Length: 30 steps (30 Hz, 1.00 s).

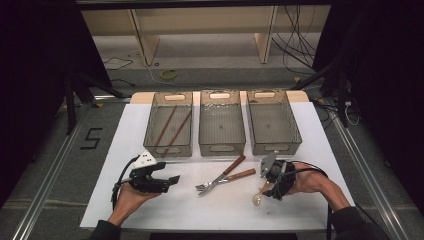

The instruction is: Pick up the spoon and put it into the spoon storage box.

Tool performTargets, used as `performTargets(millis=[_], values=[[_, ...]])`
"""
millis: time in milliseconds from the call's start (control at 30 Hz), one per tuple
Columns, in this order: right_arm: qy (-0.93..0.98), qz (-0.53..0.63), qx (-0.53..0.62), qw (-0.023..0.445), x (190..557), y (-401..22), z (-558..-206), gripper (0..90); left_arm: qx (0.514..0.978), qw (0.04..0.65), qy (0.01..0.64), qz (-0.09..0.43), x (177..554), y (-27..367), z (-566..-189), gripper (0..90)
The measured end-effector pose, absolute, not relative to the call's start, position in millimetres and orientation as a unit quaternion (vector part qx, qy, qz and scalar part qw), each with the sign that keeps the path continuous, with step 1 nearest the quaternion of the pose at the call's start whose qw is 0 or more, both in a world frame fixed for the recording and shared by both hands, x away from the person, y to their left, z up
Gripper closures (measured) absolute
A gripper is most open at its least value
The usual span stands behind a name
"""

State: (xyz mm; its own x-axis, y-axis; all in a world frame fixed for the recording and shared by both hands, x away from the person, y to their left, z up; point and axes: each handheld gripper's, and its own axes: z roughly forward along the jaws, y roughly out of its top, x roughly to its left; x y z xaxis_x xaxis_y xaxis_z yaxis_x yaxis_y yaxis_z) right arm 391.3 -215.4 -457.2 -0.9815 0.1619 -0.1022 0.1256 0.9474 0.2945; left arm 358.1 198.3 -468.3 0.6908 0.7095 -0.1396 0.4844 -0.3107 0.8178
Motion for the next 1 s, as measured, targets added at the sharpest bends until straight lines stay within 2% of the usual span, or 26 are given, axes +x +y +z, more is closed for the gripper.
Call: performTargets(millis=[500,667,1000], values=[[0.99,0.125,0.063,0.035,400,-212,-458,30.7,0.805,0.448,0.369,0.125,357,197,-470,22.6],[0.992,0.106,0.058,0.032,396,-212,-458,33.6,0.806,0.446,0.368,0.124,357,197,-470,22.8],[0.995,0.097,0.031,0.023,385,-209,-456,61.8,0.809,0.443,0.367,0.123,357,195,-471,23.2]])
